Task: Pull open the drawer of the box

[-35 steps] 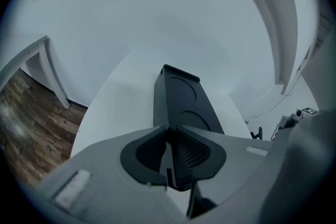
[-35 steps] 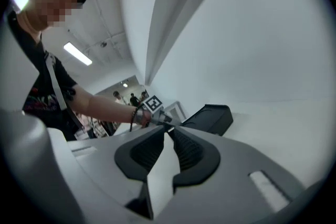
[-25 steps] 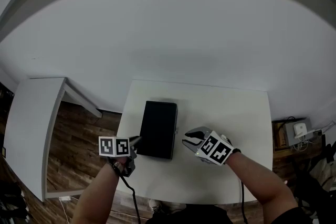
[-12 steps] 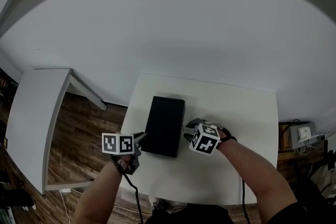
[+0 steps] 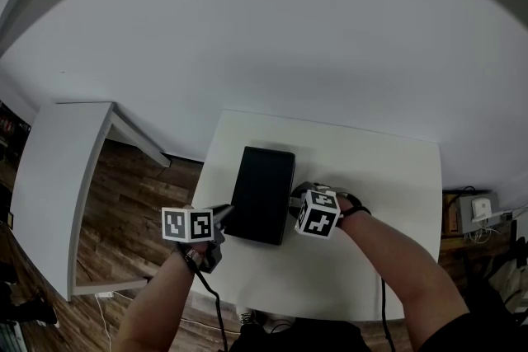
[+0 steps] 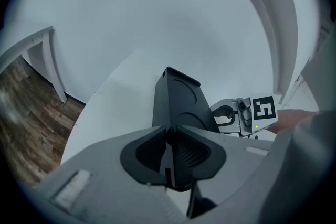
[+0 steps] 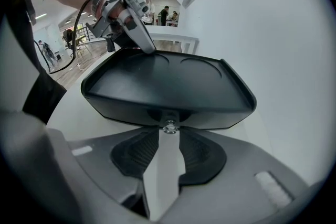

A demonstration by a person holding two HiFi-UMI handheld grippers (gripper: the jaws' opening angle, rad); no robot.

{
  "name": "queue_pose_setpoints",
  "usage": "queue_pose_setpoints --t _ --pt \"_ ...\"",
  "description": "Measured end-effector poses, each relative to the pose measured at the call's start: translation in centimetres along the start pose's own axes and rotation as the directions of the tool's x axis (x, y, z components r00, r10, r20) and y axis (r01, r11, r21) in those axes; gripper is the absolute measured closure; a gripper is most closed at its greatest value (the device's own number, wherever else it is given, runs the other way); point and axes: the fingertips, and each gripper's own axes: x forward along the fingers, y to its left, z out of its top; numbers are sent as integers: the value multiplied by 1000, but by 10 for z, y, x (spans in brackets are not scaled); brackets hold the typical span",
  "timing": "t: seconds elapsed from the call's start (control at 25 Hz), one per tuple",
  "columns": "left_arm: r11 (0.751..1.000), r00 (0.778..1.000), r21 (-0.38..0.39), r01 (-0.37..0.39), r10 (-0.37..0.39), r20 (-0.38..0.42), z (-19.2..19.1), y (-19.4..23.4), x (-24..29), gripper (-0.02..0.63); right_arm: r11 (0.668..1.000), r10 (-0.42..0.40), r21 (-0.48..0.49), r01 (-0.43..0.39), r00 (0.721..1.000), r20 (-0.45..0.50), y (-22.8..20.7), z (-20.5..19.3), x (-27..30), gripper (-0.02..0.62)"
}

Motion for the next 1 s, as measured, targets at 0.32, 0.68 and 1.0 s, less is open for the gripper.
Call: queue_pose_setpoints --t 0.32,0.68,1.0 --pt "1000 1000 -13 4 -4 10 -1 1 -1 534 999 -34 -37 33 999 -20 -1 1 5 518" --pt "1000 1000 -25 -1 1 23 0 2 -1 534 998 -51 -28 51 999 -10 -3 1 5 522" --pt "1000 1000 -28 -3 4 25 -1 1 0 534 998 -66 6 66 998 -4 -1 -10 -1 522"
